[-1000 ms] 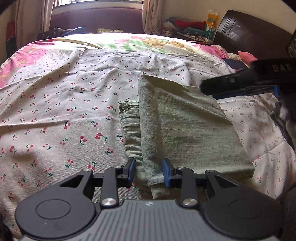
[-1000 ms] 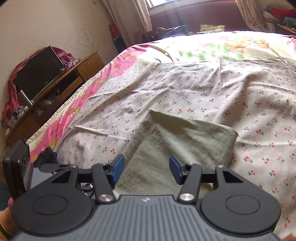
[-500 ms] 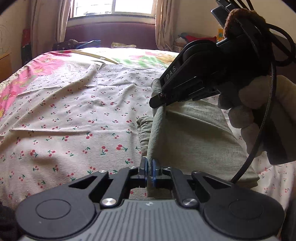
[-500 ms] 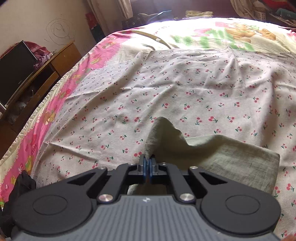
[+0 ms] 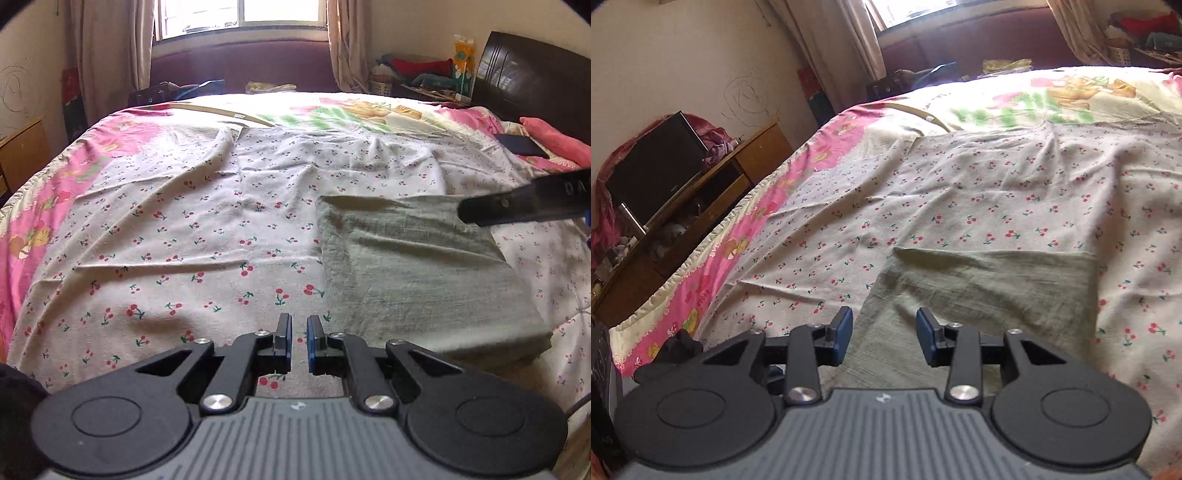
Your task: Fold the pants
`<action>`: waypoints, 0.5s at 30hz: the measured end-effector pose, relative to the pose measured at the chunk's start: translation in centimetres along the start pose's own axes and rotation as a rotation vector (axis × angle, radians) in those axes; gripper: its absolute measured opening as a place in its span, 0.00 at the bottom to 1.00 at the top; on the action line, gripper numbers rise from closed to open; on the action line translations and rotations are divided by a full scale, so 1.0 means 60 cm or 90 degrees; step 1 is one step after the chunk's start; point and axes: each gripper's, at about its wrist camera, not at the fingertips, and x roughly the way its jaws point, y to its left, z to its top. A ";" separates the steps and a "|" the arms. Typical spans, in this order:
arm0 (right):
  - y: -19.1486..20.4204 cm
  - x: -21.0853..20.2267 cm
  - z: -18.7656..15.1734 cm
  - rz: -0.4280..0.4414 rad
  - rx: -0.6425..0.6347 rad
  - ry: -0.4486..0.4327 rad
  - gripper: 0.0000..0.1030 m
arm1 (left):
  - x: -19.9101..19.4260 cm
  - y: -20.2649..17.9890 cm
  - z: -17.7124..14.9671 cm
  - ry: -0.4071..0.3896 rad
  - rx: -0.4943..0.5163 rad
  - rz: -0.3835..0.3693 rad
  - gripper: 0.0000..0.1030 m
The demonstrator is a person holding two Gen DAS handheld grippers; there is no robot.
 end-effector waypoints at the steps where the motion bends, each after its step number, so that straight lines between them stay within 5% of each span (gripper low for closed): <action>1: -0.019 -0.029 -0.012 -0.020 -0.002 -0.008 0.38 | -0.004 -0.003 0.018 -0.016 0.003 -0.013 0.23; 4: -0.084 -0.066 -0.050 -0.070 0.049 0.030 0.41 | 0.016 -0.040 0.078 -0.039 0.021 -0.085 0.26; 6: -0.122 -0.064 -0.075 -0.054 0.105 0.057 0.41 | 0.053 -0.088 0.108 -0.035 0.053 -0.138 0.27; 15: -0.202 -0.030 -0.144 0.119 0.308 0.111 0.43 | 0.198 -0.251 0.174 0.056 0.164 -0.246 0.31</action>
